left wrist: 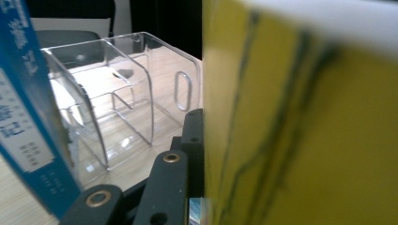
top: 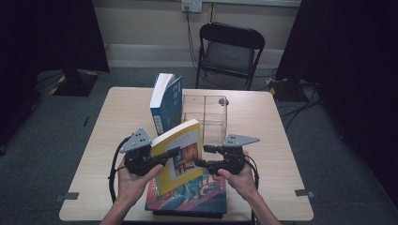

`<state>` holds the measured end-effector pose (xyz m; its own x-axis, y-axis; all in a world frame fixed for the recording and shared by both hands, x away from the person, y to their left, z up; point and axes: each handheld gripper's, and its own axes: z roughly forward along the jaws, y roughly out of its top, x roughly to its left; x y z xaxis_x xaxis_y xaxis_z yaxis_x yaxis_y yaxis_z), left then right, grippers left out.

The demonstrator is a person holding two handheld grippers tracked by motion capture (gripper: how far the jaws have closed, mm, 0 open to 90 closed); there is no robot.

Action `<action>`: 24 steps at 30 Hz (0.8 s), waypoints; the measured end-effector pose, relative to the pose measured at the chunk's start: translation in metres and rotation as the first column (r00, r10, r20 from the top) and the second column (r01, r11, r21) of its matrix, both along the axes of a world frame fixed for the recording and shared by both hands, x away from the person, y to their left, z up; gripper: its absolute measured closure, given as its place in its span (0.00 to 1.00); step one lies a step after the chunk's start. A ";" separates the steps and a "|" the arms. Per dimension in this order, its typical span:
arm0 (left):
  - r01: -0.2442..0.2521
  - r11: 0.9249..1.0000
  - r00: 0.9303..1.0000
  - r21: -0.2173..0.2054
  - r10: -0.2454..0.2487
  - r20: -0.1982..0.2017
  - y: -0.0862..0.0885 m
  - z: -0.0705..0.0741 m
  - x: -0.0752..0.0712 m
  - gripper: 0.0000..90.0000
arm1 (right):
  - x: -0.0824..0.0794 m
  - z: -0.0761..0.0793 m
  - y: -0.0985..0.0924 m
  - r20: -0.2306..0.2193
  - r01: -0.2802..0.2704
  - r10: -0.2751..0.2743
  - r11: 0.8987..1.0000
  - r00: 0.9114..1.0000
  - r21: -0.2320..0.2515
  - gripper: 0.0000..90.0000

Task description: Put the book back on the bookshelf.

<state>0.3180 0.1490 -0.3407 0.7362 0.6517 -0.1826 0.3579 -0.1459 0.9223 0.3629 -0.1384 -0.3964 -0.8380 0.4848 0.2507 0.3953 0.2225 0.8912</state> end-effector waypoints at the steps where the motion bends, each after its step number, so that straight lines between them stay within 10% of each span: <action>1: -0.008 1.000 1.000 -0.002 0.008 -0.006 0.001 0.000 0.000 0.84 | 0.000 -0.001 -0.003 -0.002 0.008 -0.008 1.000 1.000 0.001 0.33; 12: -0.071 0.997 0.997 -0.006 0.072 0.016 0.005 0.010 0.008 0.84 | -0.009 -0.016 -0.053 -0.038 0.121 -0.122 0.992 0.992 -0.029 0.25; 24: -0.144 0.989 0.989 0.017 0.144 0.010 -0.005 0.016 0.027 0.84 | -0.009 -0.036 -0.102 -0.052 0.268 -0.276 0.955 0.960 -0.125 0.19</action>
